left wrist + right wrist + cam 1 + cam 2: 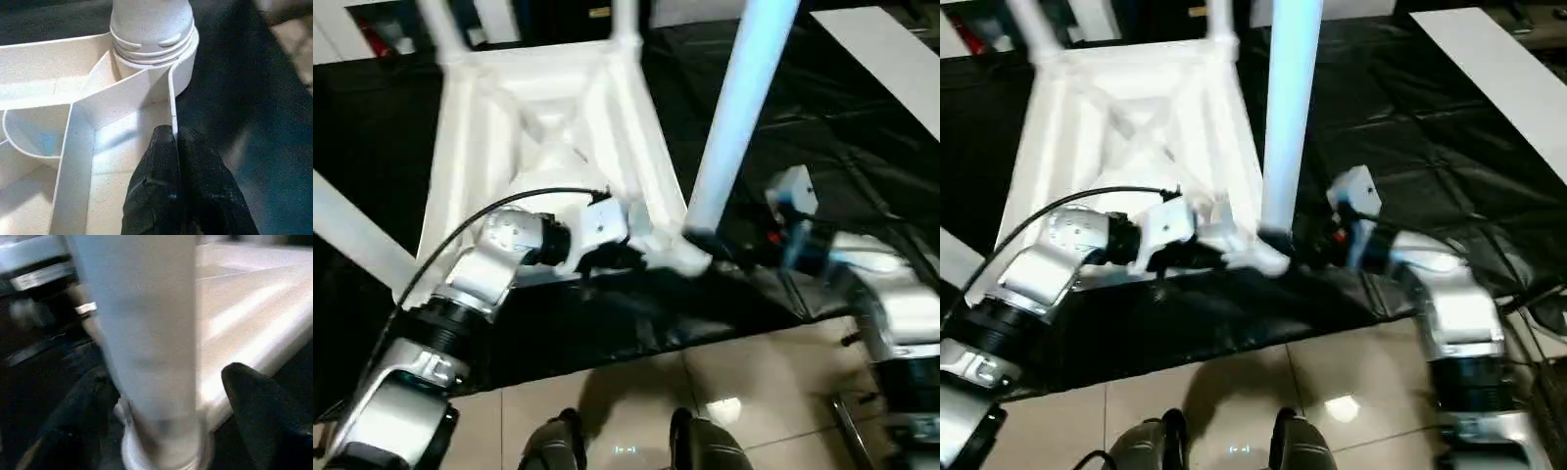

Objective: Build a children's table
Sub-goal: Rotate leg to tighten

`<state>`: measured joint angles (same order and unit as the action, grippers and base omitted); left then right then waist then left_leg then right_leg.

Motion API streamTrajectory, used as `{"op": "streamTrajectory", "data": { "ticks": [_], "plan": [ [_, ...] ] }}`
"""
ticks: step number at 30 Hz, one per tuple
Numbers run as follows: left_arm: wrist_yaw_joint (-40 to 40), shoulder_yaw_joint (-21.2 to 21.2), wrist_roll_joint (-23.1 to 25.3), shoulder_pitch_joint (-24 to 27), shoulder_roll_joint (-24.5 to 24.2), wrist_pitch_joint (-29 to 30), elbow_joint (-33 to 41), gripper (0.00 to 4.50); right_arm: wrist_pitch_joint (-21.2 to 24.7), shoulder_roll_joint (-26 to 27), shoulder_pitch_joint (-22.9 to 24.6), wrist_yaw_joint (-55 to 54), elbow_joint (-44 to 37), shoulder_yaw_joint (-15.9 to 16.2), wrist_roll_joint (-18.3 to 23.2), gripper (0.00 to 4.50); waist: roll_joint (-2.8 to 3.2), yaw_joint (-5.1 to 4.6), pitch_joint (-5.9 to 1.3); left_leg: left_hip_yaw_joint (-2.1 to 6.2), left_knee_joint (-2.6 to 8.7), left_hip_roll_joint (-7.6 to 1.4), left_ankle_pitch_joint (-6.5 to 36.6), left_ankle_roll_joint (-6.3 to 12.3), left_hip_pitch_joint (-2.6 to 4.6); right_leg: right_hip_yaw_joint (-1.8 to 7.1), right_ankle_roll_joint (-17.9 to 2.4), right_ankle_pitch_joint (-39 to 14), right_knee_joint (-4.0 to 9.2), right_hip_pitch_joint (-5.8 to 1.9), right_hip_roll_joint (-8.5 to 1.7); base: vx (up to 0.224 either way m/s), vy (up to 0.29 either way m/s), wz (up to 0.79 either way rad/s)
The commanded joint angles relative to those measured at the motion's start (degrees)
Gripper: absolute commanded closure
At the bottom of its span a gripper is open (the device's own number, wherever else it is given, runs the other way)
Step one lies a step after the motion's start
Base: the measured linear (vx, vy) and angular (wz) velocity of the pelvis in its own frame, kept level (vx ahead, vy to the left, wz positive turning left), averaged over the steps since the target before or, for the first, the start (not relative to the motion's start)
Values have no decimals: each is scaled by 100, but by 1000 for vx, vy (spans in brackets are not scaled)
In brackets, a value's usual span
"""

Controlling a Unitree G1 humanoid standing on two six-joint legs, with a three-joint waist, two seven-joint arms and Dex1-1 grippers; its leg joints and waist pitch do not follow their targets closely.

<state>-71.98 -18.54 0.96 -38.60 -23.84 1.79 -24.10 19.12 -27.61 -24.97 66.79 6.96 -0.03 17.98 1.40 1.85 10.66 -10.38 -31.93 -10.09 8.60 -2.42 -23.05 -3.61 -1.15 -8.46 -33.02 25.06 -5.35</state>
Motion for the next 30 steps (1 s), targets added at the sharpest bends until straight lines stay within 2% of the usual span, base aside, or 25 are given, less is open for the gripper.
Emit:
{"op": "streamTrajectory", "data": {
  "ticks": [1,4,8,13,15,18,22,25,28,29,30],
  "plan": [
    [-900,-444,-28,60,-131,-337,-85,450,-29,-235,-83,889,106,190,252,82,6,-9,-496,34,291,-285,915,821,182,257,-1739,-612,266,-385,-271,0,0,0],
    [-1127,-494,-55,42,-197,-408,-103,450,-30,-300,-156,1159,212,261,280,111,-4,26,-507,28,274,-295,824,876,166,260,-1825,-504,235,-380,-288,0,0,0],
    [-1461,-682,-4,-46,-337,-694,-175,450,-96,-397,-355,1621,500,499,259,147,-15,56,-520,32,276,-305,860,791,180,263,-1838,-698,235,-375,-293,0,0,0],
    [-1588,-662,4,-159,-274,-886,-382,450,-160,-378,-493,1949,698,664,296,187,-23,102,-533,27,265,-307,832,768,180,268,-1824,-730,233,-377,-302,0,0,0],
    [-1595,-656,31,-190,-232,-930,-425,450,-217,-358,-511,2072,734,789,237,213,-49,105,-546,31,264,-305,818,766,173,262,-1806,-768,229,-387,-298,0,0,0],
    [-1586,-680,26,-201,-226,-962,-456,450,-216,-337,-542,2135,779,840,243,239,-50,109,-559,28,253,-300,734,793,173,262,-1809,-706,217,-382,-295,0,0,0],
    [-1522,-669,43,-215,-217,-1019,-550,450,-137,-344,-559,2192,810,850,315,251,-51,120,-576,24,237,-295,668,845,167,261,-1832,-623,206,-391,-293,0,0,0],
    [-1293,-495,-47,-175,-121,-706,-487,450,192,-253,-434,1877,600,686,530,253,-47,121,-583,22,235,-299,672,850,176,261,-1852,-605,203,-389,-284,0,0,0],
    [-840,-352,-40,-136,0,-173,-343,450,364,-92,-284,1326,385,557,538,253,-52,125,-572,27,242,-302,691,802,162,261,-1830,-754,214,-386,-287,0,0,0],
    [-639,-297,-33,-124,66,19,-285,450,310,14,-205,1004,295,551,404,254,-35,125,-544,30,252,-295,909,713,165,260,-1759,-1116,261,-370,-301,0,0,0],
    [-554,-280,-23,-120,94,95,-258,450,309,72,-185,847,269,542,349,254,-55,110,-519,32,266,-283,1113,595,166,261,-1625,-1529,311,-363,-305,0,0,0]
  ]
}}
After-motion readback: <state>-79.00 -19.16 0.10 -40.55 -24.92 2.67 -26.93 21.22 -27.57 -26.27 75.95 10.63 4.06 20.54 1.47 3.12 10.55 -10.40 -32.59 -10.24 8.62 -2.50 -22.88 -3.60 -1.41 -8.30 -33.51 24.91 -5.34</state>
